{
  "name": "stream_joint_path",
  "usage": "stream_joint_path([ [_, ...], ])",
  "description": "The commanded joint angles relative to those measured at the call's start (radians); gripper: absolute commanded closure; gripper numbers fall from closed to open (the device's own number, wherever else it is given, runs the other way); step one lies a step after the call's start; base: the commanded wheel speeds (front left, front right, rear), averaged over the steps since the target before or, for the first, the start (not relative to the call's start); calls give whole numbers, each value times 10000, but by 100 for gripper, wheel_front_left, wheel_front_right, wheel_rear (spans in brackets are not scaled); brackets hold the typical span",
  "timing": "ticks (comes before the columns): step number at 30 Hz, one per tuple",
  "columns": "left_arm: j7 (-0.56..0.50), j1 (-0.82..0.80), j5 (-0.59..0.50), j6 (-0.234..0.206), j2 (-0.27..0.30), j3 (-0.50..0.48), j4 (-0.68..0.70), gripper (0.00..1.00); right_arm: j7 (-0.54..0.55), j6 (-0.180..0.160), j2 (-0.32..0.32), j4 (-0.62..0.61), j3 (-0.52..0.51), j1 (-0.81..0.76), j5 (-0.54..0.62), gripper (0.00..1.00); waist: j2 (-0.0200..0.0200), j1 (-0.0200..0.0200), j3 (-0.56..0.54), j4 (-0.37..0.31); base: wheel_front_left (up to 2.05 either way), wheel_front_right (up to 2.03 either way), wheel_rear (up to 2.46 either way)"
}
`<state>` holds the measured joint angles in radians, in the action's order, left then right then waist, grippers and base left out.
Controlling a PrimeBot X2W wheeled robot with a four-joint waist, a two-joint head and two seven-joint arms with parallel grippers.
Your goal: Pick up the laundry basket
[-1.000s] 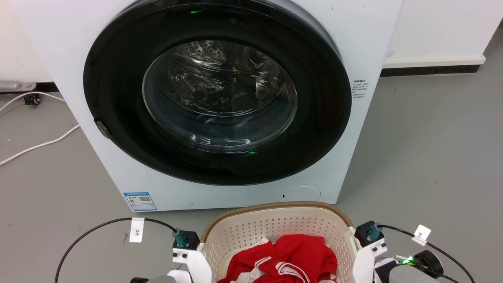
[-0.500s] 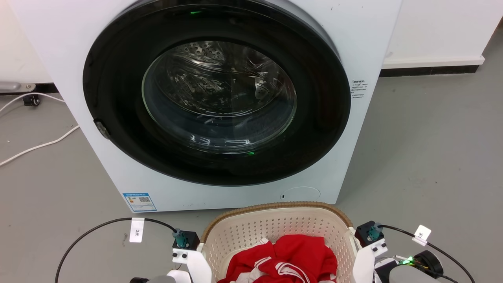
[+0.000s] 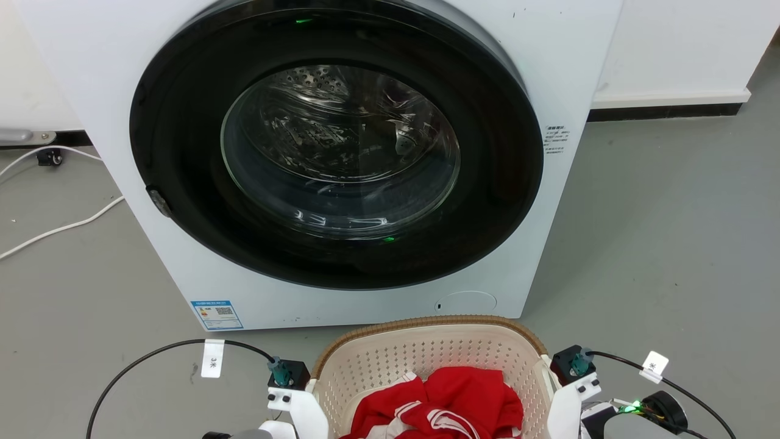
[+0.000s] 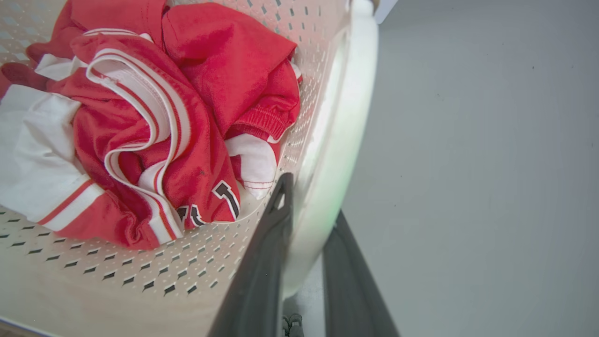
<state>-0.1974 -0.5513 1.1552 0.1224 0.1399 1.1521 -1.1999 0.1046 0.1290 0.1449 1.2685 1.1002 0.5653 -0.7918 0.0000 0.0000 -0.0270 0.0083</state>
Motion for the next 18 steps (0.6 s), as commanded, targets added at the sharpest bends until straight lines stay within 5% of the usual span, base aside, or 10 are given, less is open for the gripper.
stream_joint_path([
  [1, 115, -199, -19, 143, -93, 49, 100, 100, -65, 32, -26, -16, 107, 117, -5, 100, 0, 0, -3, 3, 0, 0, 0],
  [18, 174, -226, 293, 142, -119, 336, 99, 100, -112, 32, 2, 42, 514, 189, -408, 100, 0, 0, 6, -7, 0, 0, 0],
])
